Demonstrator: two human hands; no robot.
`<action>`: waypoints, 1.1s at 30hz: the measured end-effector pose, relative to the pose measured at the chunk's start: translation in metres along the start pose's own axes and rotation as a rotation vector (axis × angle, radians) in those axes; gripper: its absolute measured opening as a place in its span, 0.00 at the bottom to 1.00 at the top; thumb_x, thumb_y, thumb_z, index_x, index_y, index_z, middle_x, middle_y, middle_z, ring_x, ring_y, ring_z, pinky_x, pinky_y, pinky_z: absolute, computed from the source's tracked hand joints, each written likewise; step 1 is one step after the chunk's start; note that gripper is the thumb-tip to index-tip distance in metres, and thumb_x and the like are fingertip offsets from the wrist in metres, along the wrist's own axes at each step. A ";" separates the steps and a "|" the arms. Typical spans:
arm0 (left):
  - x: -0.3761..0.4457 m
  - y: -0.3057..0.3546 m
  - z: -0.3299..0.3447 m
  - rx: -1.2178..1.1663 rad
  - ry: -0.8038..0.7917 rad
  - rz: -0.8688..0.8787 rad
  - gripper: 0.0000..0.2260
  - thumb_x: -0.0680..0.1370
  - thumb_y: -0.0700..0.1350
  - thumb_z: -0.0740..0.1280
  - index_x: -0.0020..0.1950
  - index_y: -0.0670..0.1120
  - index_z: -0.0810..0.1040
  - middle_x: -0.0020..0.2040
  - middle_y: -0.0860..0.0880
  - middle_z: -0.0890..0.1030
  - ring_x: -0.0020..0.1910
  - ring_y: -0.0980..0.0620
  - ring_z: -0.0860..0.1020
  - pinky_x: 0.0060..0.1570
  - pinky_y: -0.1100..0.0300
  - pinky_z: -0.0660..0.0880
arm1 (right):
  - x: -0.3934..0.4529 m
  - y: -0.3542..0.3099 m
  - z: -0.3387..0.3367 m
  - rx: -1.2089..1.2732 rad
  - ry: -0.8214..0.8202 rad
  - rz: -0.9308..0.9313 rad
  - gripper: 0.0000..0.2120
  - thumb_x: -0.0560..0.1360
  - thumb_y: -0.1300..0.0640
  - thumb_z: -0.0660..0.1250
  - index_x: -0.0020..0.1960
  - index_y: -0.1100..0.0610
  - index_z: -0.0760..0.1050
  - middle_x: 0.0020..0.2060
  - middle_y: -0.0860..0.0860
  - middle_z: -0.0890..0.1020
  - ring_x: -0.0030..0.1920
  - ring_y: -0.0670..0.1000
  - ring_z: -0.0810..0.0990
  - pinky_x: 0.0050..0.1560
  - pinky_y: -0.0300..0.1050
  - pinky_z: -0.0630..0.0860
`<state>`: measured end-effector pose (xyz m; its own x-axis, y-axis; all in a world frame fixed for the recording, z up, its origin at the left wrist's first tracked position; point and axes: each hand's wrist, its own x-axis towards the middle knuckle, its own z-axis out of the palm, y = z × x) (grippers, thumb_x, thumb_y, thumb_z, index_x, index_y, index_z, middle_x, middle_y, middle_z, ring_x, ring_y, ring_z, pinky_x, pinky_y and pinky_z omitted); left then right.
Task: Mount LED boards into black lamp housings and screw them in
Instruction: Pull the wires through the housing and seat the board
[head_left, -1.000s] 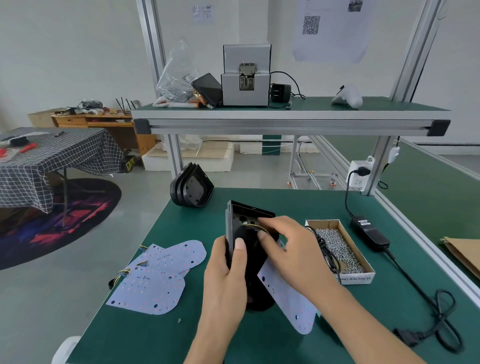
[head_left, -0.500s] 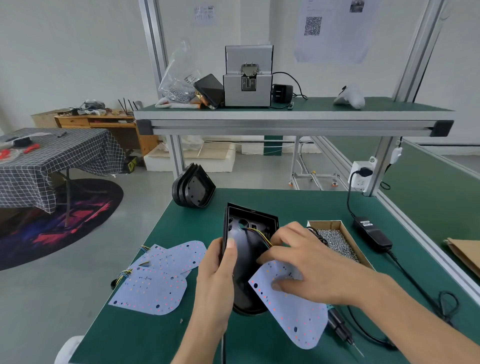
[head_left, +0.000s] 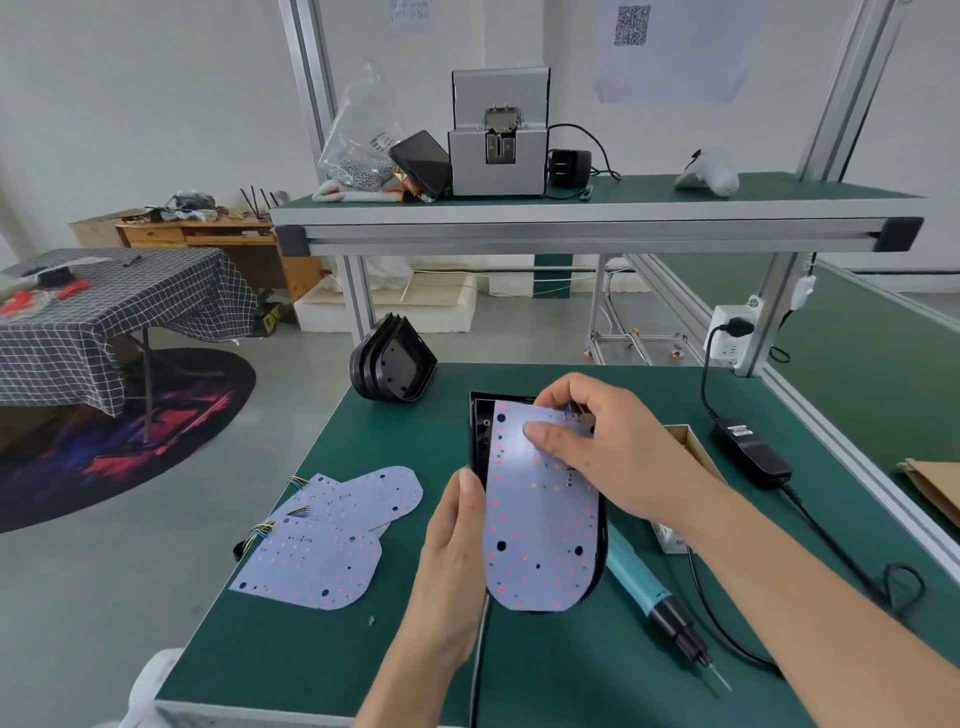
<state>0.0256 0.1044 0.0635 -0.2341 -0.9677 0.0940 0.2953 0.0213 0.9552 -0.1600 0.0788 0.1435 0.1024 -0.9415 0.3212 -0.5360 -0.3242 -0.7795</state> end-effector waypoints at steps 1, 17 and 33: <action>0.000 0.002 0.000 -0.021 0.009 -0.017 0.24 0.70 0.76 0.65 0.56 0.65 0.84 0.61 0.57 0.85 0.61 0.57 0.83 0.56 0.58 0.82 | 0.002 -0.001 0.001 0.006 0.016 0.002 0.05 0.79 0.48 0.73 0.50 0.45 0.77 0.36 0.36 0.81 0.33 0.40 0.77 0.36 0.32 0.70; 0.001 0.014 0.000 -0.020 0.084 -0.016 0.39 0.71 0.78 0.64 0.72 0.53 0.78 0.70 0.54 0.80 0.72 0.52 0.76 0.75 0.42 0.67 | -0.003 -0.021 0.010 -0.296 0.189 -0.212 0.06 0.83 0.46 0.66 0.56 0.47 0.75 0.50 0.42 0.76 0.57 0.32 0.65 0.63 0.48 0.58; 0.002 0.004 -0.002 0.114 0.052 0.085 0.15 0.74 0.55 0.75 0.59 0.54 0.83 0.58 0.46 0.86 0.58 0.41 0.85 0.57 0.43 0.82 | -0.018 -0.002 0.025 -0.681 0.305 -0.349 0.18 0.83 0.42 0.59 0.66 0.49 0.78 0.58 0.49 0.74 0.57 0.54 0.76 0.60 0.54 0.61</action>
<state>0.0277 0.1022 0.0669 -0.1634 -0.9728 0.1641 0.2043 0.1293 0.9703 -0.1401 0.0938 0.1259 0.1780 -0.6986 0.6931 -0.9162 -0.3747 -0.1423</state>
